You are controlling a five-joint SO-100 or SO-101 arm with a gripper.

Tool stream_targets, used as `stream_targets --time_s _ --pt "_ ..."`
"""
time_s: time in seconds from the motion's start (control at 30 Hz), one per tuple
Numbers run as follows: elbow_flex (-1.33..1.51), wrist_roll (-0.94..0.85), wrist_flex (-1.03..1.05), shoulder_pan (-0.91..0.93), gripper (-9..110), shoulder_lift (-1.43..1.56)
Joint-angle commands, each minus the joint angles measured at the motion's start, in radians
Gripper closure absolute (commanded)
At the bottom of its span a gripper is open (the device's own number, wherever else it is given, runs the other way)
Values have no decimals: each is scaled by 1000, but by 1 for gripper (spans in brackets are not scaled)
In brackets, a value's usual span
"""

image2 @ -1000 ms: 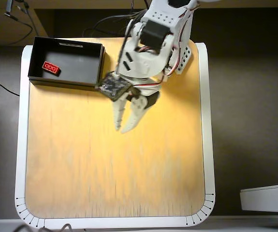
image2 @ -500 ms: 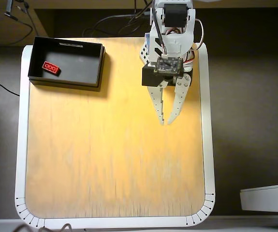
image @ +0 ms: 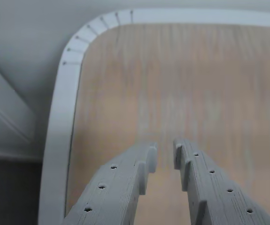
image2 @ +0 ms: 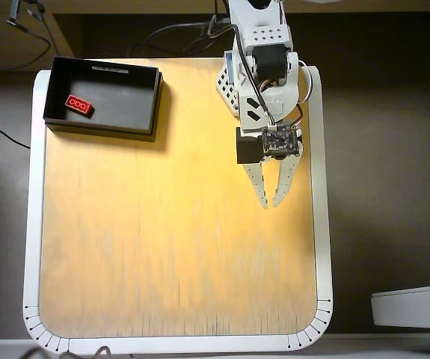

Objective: Grasp a lego block and put it in the bin.

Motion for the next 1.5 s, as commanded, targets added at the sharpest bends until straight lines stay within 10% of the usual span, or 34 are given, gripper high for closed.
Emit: stream_targets --time_s 0.0,1.47 --pt "60 5 -37 -25 101 86" --pt "571 -150 224 14 101 210"
